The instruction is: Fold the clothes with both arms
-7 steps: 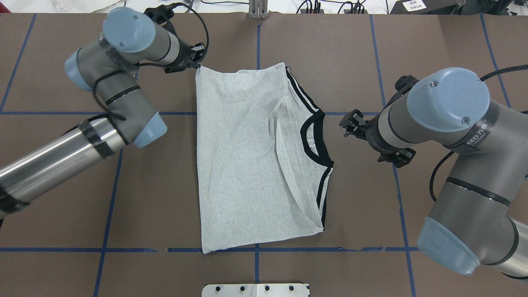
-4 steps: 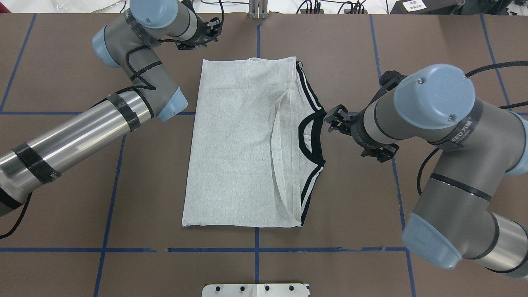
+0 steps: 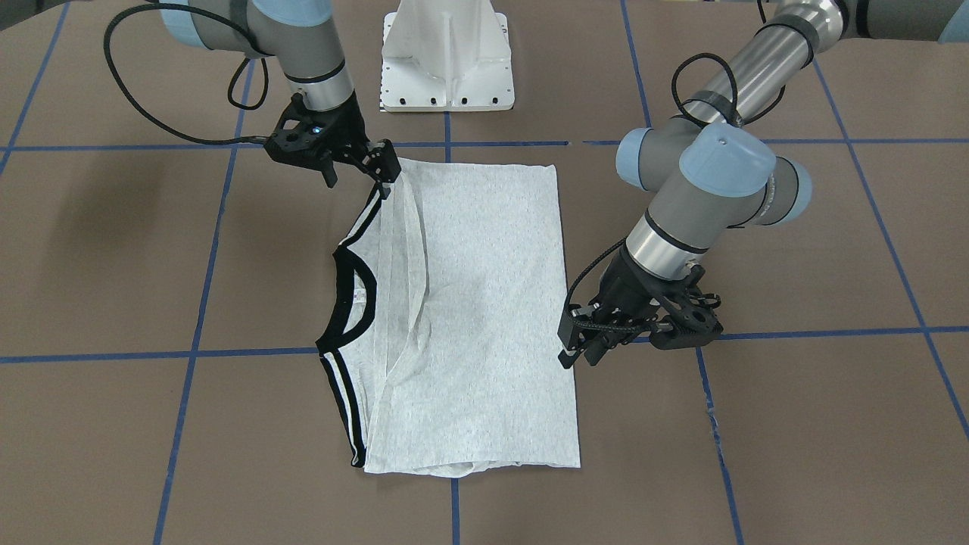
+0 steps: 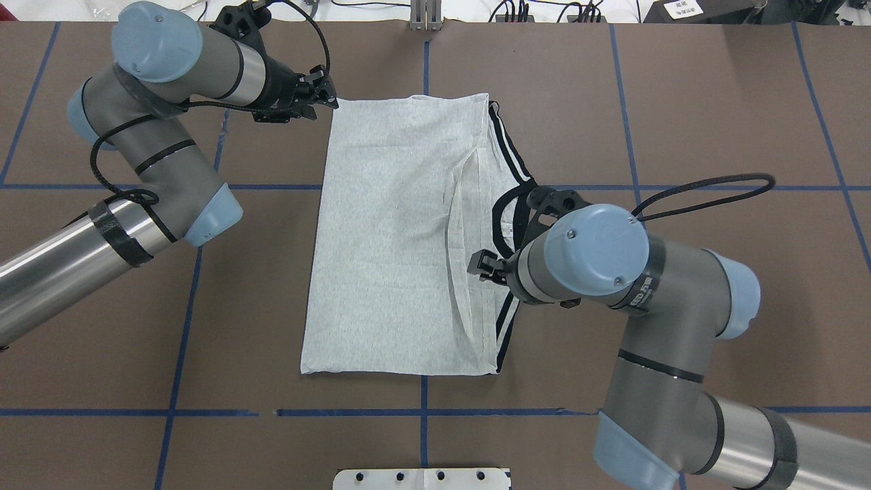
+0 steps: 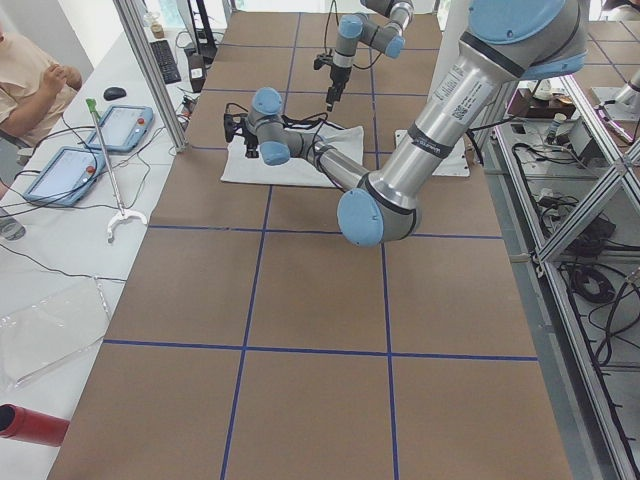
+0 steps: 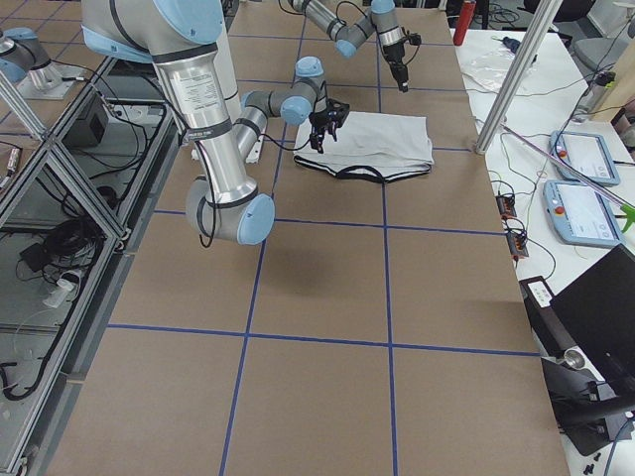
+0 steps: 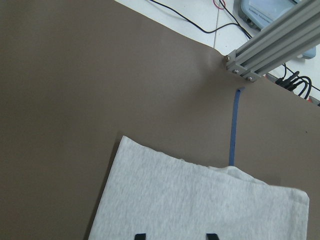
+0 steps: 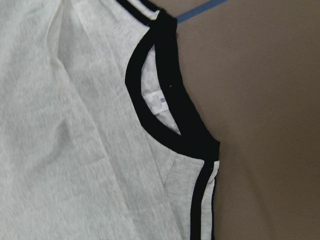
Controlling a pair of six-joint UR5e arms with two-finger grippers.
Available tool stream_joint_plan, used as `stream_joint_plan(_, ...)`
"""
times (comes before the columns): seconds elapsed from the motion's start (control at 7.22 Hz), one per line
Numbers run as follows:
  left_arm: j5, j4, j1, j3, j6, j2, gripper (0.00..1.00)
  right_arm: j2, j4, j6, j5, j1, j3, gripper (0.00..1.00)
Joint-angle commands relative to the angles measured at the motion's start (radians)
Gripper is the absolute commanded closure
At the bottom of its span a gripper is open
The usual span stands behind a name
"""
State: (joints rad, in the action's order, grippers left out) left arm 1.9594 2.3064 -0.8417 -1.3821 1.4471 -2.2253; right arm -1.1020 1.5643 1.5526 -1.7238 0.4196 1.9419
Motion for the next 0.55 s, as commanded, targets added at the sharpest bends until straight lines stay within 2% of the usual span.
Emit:
stream_joint_plan(0.0, 0.01, 0.001, 0.001, -0.02, -0.001, 0.021, 0.5, 0.052, 0.057, -0.287, 0.001, -0.057, -0.064, 0.0)
stream_joint_plan(0.14, 0.01, 0.001, 0.001, -0.018, -0.001, 0.021, 0.5, 0.086, 0.113, -0.392, 0.003, -0.07, -0.092, 0.0)
stream_joint_plan(0.42, 0.009, 0.001, 0.009, -0.014, -0.001, 0.022, 0.5, 0.111, 0.151, -0.427, 0.012, -0.105, -0.1, 0.0)
